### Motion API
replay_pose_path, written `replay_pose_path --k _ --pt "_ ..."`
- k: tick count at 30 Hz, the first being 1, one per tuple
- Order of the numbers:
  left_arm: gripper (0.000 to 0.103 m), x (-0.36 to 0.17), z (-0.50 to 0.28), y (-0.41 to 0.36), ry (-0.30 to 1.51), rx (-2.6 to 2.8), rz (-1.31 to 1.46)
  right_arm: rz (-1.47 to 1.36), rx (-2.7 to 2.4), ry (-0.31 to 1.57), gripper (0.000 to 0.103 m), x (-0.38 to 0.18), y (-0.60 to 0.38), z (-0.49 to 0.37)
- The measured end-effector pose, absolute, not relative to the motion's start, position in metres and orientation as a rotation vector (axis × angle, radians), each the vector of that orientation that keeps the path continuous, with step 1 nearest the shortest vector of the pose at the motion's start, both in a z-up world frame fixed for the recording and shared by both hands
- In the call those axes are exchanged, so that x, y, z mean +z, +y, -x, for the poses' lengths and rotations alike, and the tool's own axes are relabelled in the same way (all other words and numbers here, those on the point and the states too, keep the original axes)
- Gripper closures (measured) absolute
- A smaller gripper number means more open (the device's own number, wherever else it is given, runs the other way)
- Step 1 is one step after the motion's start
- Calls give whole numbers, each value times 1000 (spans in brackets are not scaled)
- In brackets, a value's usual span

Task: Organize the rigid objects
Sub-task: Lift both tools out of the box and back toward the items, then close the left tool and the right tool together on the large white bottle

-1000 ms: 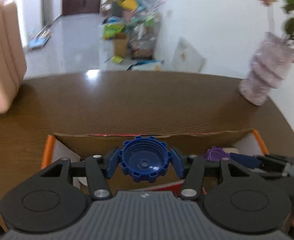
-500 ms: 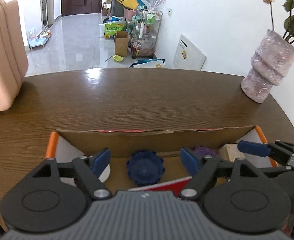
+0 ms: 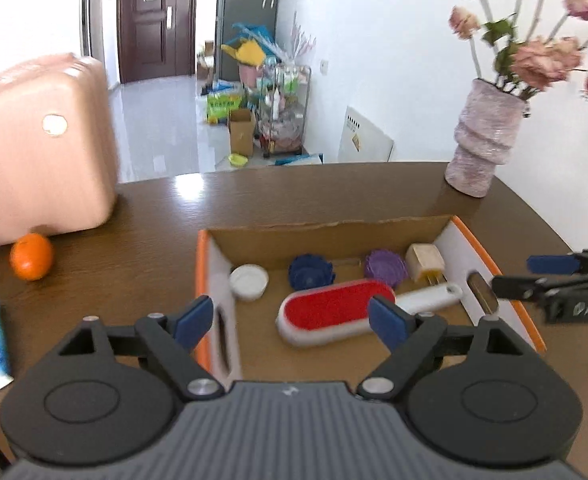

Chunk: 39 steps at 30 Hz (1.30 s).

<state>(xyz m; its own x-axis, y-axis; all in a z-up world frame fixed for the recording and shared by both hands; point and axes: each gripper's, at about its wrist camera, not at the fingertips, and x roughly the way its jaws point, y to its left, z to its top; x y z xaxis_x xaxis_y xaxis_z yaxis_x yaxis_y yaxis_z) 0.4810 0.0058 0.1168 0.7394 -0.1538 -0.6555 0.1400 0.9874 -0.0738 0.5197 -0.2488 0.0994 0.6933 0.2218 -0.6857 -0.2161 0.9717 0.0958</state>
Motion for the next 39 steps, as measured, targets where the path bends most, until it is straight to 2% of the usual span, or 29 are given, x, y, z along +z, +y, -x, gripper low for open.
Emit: replay_pose_path --k 4,7,13,16,22,25,30,39 --pt "12 117 -408 19 602 -143 -85 -32 263 650 17 109 -265 -449" --pt "9 115 -360 28 534 -128 -135 -47 265 605 17 108 -277 -402" --pt "2 99 -255 52 404 -92 -89 -69 253 524 14 101 -296 -303" --pt "0 80 -207 56 347 -72 -86 -63 215 452 11 85 -300 -256" --pt "0 32 -122 55 269 -80 -100 29 121 375 11 41 -292 -162" --pt "0 18 -101 51 287 -121 -78 2 137 356 4 23 -287 -123" --pt "0 11 -95 42 302 -164 -77 -1 211 394 4 3 -270 -97" --pt "0 6 -110 30 331 -155 -58 7 221 409 6 -2 -253 -104"
